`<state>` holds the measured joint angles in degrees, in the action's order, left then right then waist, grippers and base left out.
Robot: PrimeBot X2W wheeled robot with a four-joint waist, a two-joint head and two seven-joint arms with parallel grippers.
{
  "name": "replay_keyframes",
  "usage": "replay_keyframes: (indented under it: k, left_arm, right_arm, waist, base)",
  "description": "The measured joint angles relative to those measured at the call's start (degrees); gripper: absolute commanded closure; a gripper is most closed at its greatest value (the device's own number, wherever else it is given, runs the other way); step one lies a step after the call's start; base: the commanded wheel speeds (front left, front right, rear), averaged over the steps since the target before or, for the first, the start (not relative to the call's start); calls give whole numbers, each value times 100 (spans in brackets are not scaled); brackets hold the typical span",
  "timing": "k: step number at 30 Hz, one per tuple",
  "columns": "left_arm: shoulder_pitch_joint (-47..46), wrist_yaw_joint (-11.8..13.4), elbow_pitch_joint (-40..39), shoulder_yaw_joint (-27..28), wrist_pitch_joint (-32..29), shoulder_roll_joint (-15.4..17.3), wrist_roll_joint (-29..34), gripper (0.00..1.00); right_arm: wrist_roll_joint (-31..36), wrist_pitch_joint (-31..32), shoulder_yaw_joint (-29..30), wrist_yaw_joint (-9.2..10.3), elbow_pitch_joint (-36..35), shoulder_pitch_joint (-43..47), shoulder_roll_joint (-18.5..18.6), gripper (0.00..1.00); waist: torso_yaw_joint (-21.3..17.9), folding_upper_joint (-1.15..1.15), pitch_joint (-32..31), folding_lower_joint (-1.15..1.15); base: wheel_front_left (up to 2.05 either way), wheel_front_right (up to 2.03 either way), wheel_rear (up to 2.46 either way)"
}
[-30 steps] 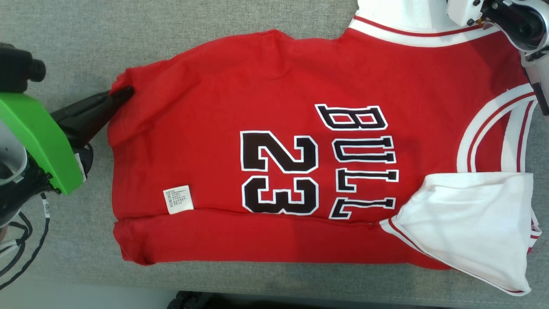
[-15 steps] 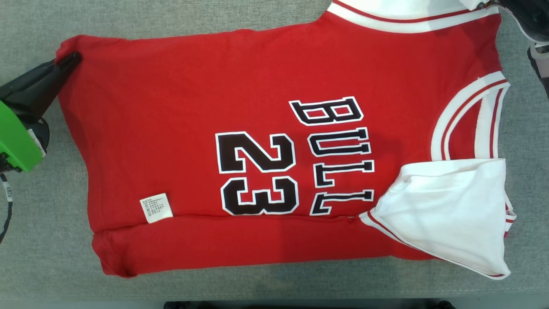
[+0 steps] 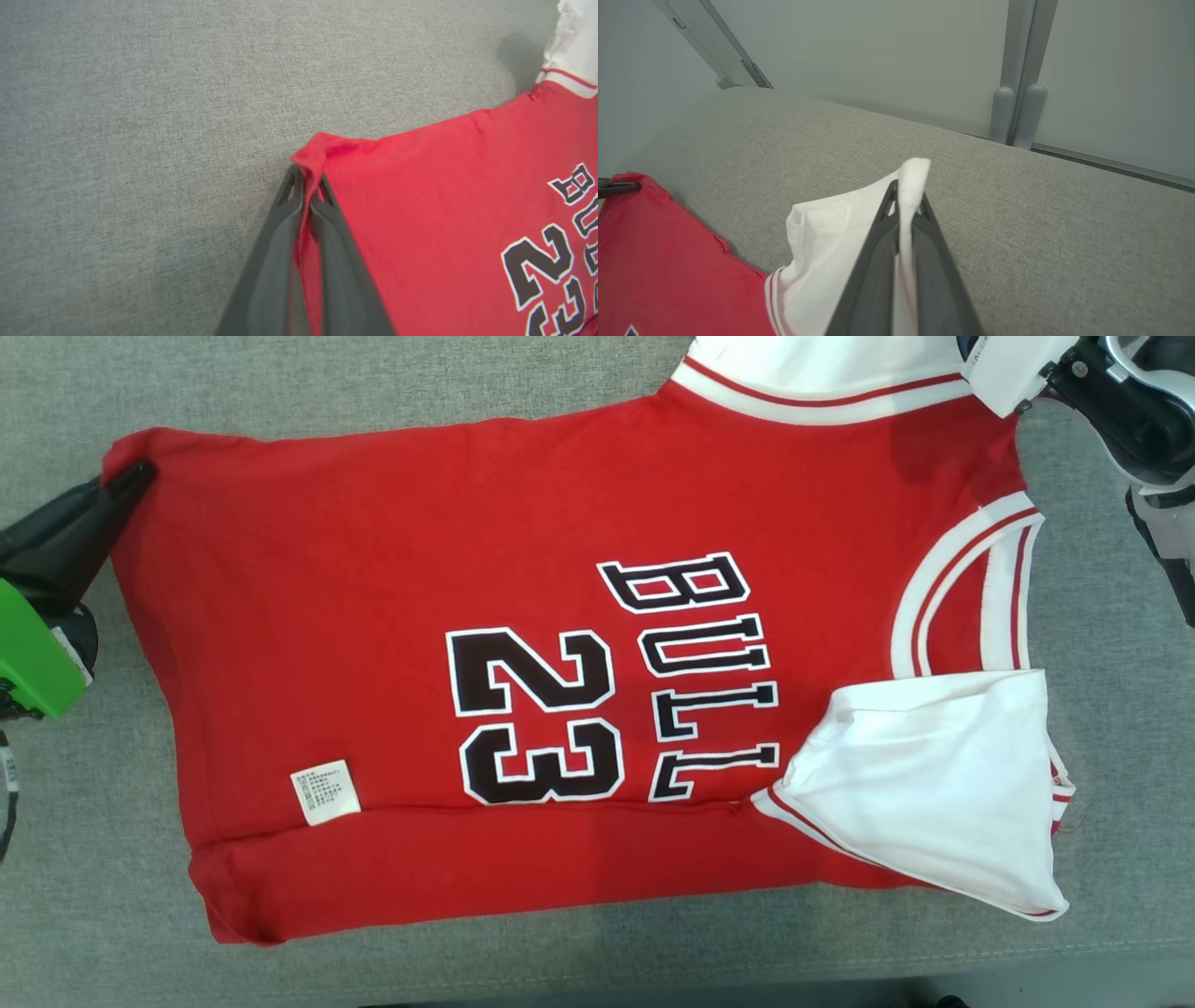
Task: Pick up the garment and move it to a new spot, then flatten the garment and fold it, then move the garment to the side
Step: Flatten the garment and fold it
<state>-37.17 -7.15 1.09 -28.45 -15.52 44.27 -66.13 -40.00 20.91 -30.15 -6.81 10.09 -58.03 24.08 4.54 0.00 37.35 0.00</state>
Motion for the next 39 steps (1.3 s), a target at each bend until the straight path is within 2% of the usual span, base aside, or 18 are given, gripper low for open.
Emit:
replay_keyframes:
  k: [4, 11, 18, 26, 35, 39]
  left_arm:
    - [133, 0, 1, -122, 99, 3, -10, 100]
    - [428, 0, 43, -270, 356, 23, -20, 100]
    - [689, 0, 174, -367, 628, 315, 191, 100]
    - [904, 0, 215, -477, 961, 313, 240, 100]
    - [1001, 0, 143, -566, 1156, 324, 237, 100]
    - [985, 0, 144, -627, 1184, 353, 288, 100]
  right_arm:
    - [-113, -96, 2, -25, -208, 156, 88, 100]
    - [-285, -285, 64, -25, -506, 862, 300, 100]
    - [-352, -485, 134, -25, -870, 1469, 436, 100]
    - [-526, -612, 194, -7, -1222, 2048, 487, 100]
    - [-587, -625, 437, 221, -1572, 2219, 719, 100]
    - [-588, -620, 492, 255, -1644, 2219, 793, 100]
  waist:
    - [-29, 0, -93, 0]
    - [-55, 0, -314, 0]
    - [-97, 0, -615, 0]
    - [-164, 0, -985, 0]
    - [-293, 0, -1159, 0]
    - [-304, 0, -1145, 0]
  base:
    - [0, 0, 0]
    - [0, 0, 0]
    - [0, 0, 0]
    - [0, 0, 0]
    - [0, 0, 0]
    - [0, 0, 0]
